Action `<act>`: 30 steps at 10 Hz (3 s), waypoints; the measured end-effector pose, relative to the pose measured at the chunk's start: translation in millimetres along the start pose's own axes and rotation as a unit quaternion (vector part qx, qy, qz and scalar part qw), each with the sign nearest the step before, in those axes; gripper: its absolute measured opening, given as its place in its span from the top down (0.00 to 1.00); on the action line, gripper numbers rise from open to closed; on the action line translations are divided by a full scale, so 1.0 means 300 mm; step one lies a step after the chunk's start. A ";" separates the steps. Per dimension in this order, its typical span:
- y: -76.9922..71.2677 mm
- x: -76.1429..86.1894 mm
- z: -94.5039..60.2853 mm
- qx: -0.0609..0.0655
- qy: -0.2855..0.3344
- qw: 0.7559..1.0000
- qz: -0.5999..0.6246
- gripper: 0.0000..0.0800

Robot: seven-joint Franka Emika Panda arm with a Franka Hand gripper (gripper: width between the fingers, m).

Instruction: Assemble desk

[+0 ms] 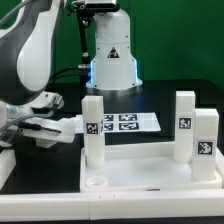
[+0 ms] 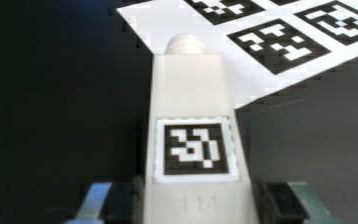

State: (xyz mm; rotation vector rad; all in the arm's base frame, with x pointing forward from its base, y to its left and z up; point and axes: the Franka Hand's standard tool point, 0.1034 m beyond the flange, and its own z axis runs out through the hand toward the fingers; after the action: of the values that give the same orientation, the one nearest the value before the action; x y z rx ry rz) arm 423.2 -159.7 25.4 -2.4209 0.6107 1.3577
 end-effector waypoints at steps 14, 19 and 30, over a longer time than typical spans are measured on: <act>-0.269 -0.151 -0.530 -0.057 0.491 0.857 -0.145 0.64; -0.579 -0.203 -0.543 -0.037 0.667 0.733 -0.130 0.64; -0.661 -0.085 -0.469 -0.064 0.664 0.730 -0.148 0.64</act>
Offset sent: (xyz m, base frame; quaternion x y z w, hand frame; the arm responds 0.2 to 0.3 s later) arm -0.0065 -0.0036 0.0208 -0.1124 0.2687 -0.1271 0.9482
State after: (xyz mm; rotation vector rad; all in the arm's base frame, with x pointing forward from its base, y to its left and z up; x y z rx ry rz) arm 613.4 -46.2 129.0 -3.0788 0.3157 -0.7078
